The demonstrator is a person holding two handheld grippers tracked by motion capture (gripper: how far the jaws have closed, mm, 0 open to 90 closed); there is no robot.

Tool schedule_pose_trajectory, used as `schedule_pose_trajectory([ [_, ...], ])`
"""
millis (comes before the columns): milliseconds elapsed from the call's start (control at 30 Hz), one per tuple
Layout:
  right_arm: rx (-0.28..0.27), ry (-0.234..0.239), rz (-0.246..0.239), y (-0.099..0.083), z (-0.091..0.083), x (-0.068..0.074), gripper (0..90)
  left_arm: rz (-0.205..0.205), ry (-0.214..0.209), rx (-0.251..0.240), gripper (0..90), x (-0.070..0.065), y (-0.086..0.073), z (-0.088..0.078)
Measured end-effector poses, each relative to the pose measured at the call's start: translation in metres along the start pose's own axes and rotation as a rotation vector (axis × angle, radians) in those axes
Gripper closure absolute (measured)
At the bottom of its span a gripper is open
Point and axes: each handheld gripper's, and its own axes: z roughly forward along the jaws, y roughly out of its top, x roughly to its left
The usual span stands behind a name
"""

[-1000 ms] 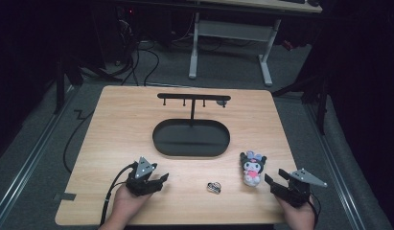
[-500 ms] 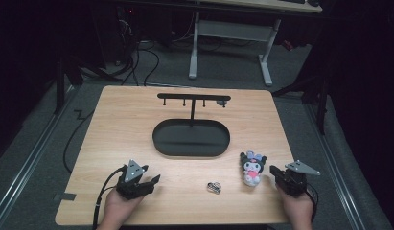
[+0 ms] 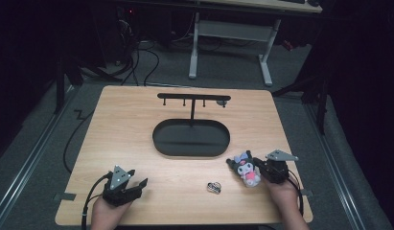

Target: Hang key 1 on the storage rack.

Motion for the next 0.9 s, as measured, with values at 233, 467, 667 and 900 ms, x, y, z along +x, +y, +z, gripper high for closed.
schedule_pose_trajectory([
  [233, -0.019, -0.041, 0.019, -0.003, -0.011, -0.003, 89.6, 0.001, -0.015, 0.000, 42.0, 0.001, 0.007, 0.001],
  [467, -0.030, -0.075, 0.041, -0.020, -0.032, -0.001, 77.7, 0.038, 0.008, -0.059, 36.5, -0.003, 0.034, 0.000],
  [667, -0.024, -0.110, 0.084, -0.030, -0.043, -0.002, 77.6, 0.020, 0.015, -0.040, 33.3, 0.005, 0.028, 0.010],
  [900, -0.003, -0.121, 0.066, -0.039, -0.050, 0.006, 69.4, 0.005, -0.011, -0.040, 35.4, 0.011, 0.022, 0.018],
])
